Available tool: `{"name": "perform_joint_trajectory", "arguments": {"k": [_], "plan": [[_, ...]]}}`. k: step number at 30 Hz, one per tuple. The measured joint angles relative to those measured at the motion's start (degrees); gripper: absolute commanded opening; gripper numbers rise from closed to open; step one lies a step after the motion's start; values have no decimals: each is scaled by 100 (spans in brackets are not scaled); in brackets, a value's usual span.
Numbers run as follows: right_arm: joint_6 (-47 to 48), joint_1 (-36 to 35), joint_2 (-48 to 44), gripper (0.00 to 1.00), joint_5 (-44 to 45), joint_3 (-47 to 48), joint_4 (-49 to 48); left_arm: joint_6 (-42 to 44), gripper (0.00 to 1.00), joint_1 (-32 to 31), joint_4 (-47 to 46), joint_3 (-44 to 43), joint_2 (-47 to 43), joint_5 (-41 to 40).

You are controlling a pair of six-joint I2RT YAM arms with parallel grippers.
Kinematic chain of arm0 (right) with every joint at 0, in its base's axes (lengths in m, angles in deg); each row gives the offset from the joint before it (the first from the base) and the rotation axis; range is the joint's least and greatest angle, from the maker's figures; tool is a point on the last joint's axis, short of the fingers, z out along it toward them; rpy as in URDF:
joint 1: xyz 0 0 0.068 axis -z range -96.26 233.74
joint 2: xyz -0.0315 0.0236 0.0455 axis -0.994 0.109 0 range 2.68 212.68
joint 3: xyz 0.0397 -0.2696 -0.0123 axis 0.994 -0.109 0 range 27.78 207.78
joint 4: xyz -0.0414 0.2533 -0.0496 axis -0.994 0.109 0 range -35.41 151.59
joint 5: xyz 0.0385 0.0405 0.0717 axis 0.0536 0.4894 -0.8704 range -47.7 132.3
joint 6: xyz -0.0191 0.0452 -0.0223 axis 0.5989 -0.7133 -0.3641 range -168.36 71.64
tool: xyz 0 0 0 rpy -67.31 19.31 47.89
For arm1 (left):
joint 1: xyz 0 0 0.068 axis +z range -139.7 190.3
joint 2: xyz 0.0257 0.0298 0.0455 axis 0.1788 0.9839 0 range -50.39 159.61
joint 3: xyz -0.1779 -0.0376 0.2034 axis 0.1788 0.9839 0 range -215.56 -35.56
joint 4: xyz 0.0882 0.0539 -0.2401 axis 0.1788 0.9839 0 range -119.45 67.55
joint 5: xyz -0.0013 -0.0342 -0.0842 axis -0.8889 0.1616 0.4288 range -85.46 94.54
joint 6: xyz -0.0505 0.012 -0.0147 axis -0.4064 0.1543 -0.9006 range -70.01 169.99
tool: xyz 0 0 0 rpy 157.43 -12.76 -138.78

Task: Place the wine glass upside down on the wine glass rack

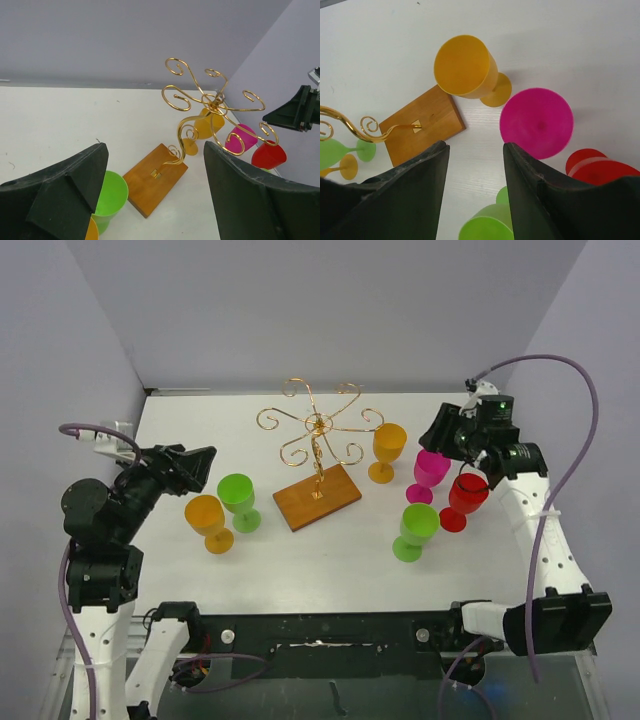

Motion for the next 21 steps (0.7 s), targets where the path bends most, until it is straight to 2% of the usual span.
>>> {"name": "perform_joint_trajectory", "arguments": {"k": [6,13,21], "plan": [[-61,-396,997,41,544,756,74,251,74,-468,195,-11,-192,-560],[-175,-494,2208,36,909,1414,7,313,74,-612,129,101,-339,-782],[-125,-588,2970,35,951,1547,17,378,74,-675,109,219,-313,-918]]}}
